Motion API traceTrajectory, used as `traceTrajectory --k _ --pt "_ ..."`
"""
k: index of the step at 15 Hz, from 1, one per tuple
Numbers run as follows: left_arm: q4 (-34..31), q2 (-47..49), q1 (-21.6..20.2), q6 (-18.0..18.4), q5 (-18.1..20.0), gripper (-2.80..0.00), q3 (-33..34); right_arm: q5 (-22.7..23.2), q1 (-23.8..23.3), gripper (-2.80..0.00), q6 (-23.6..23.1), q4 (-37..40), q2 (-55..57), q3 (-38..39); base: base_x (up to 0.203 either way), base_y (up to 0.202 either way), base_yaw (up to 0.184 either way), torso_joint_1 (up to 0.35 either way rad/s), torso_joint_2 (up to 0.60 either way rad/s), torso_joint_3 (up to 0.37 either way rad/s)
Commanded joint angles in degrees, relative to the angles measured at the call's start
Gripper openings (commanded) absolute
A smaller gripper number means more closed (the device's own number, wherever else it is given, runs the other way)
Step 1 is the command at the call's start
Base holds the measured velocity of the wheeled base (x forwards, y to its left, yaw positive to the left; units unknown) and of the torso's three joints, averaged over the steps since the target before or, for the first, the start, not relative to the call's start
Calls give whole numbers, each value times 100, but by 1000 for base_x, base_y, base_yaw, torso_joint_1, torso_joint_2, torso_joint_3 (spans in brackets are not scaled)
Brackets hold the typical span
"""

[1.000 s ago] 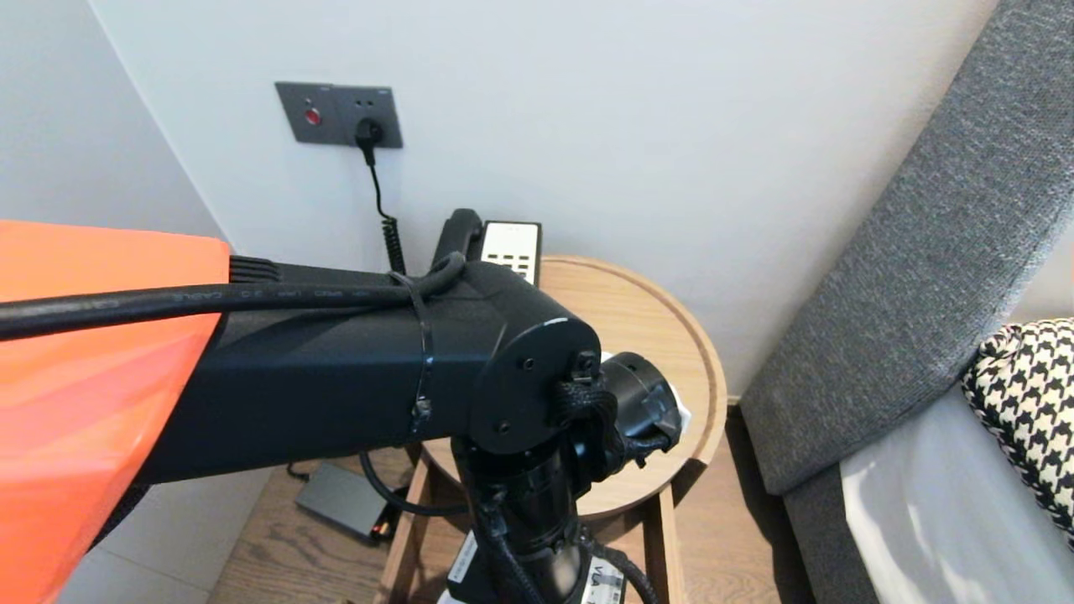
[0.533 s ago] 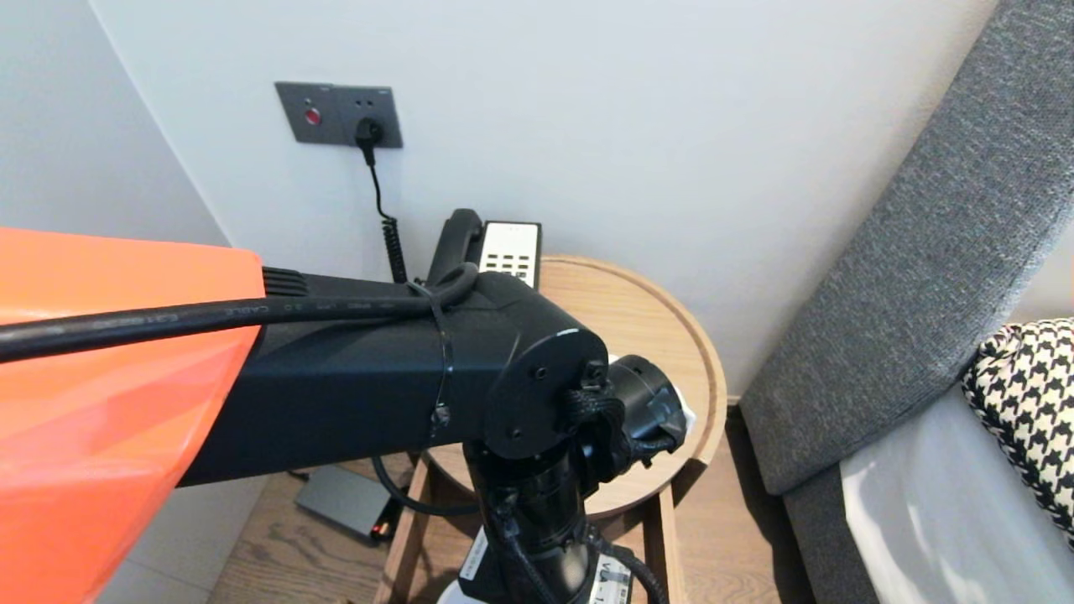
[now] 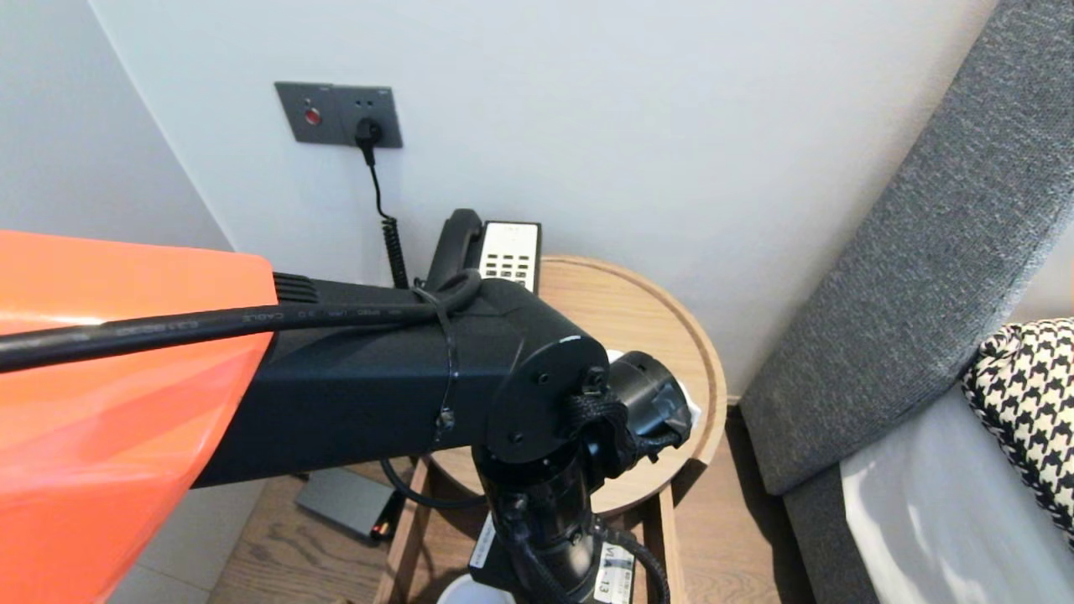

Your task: Put the remote controls on the table in the drawer one by one

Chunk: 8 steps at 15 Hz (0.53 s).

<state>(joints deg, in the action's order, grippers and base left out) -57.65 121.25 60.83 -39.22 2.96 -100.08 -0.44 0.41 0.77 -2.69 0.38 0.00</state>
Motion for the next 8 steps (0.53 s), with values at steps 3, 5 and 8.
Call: traceTrajectory --k 3,5,8 --pt "85 -17 8 -113 -84 -280 120 0 2 -280 2 -3 5 141 0 0 0 0 0 0" --pt "203 -29 -1 -121 -184 -280 239 6 2 -280 2 -3 4 141 0 0 0 0 0 0" --pt "590 -54 9 -130 -258 -280 507 9 2 -280 2 -3 6 141 0 0 0 0 0 0"
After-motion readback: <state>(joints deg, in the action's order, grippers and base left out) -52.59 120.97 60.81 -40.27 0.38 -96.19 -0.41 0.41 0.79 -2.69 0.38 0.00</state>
